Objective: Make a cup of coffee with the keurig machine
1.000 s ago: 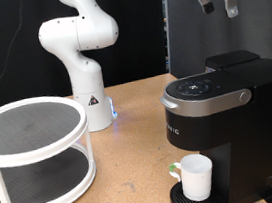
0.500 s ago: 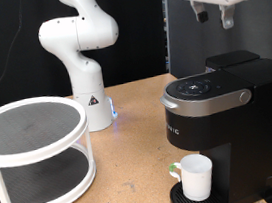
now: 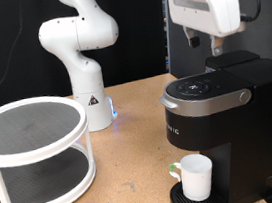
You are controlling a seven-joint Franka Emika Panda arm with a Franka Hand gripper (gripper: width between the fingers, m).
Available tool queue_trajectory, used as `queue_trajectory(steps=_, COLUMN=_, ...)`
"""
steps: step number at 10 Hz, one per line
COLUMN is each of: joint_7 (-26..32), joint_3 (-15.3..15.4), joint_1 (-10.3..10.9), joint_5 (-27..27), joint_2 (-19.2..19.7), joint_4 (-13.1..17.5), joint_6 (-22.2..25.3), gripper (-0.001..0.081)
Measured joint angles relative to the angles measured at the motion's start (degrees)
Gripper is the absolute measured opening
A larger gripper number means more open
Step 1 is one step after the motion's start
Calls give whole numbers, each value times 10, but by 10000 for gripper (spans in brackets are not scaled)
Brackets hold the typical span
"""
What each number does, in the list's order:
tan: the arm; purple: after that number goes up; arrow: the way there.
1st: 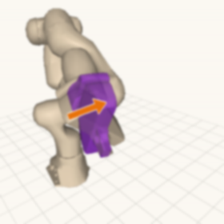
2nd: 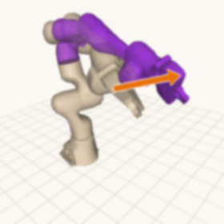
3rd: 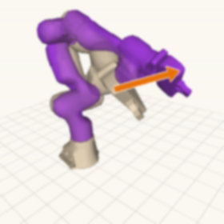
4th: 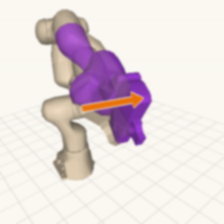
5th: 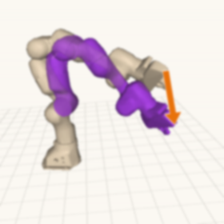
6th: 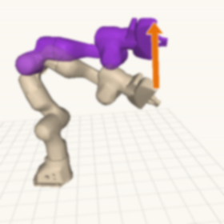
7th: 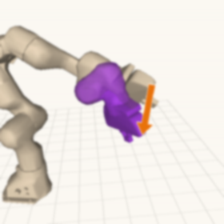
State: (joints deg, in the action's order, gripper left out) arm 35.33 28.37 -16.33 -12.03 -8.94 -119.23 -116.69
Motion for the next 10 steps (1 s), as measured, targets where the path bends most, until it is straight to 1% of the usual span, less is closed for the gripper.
queue_trajectory(steps=2, joint_7=12, joint_3=-3, joint_1=0, joint_5=0, joint_2=-1, joint_4=-27, joint_6=-27, gripper=543)
queue_trajectory(steps=3, joint_7=16, joint_3=-5, joint_1=0, joint_5=0, joint_2=-2, joint_4=-37, joint_6=-38, gripper=543)
queue_trajectory(steps=4, joint_7=18, joint_3=-8, joint_1=0, joint_5=-1, joint_2=-2, joint_4=-46, joint_6=-50, gripper=360)
queue_trajectory(steps=5, joint_7=20, joint_3=-10, joint_1=0, joint_5=-2, joint_2=-3, joint_4=-52, joint_6=-59, gripper=224)
queue_trajectory(steps=6, joint_7=24, joint_3=-12, joint_1=0, joint_5=-2, joint_2=-3, joint_4=-57, joint_6=-65, gripper=224)
queue_trajectory(steps=7, joint_7=26, joint_3=-13, joint_1=0, joint_5=-3, joint_2=-4, joint_4=-61, joint_6=-71, gripper=61)
queue_trajectory(steps=8, joint_7=27, joint_3=-13, joint_1=0, joint_5=-4, joint_2=-4, joint_4=-64, joint_6=-77, gripper=19)
queue_trajectory(steps=10, joint_7=27, joint_3=-13, joint_1=0, joint_5=-2, joint_2=-4, joint_4=-72, joint_6=-85, gripper=4)
